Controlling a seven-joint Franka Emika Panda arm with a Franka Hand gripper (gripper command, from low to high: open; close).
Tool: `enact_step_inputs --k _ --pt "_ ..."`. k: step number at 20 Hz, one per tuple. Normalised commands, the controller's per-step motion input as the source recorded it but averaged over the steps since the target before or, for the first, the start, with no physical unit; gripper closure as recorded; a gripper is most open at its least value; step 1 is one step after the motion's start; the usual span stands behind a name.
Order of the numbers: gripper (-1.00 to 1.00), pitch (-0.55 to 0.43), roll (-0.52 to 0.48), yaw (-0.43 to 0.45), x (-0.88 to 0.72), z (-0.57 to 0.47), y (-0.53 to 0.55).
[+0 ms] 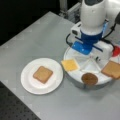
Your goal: Ingredient selection for cheeseburger or sandwich
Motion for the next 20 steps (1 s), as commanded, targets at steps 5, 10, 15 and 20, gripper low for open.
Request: enact_step_inputs --k 5,10,15,20 --pt "-1.0 -0.034 0.017 -0.005 0.01 -0.02 0.09" --pt "-1.0 -0.035 0.013 0.005 -0.05 -0.04 0.1" --pt "-1.0 -0.039 0.002 0.016 -0.09 -0.08 0.08" --pt "-1.0 -0.06 0.031 0.031 -0.1 -0.13 0.07"
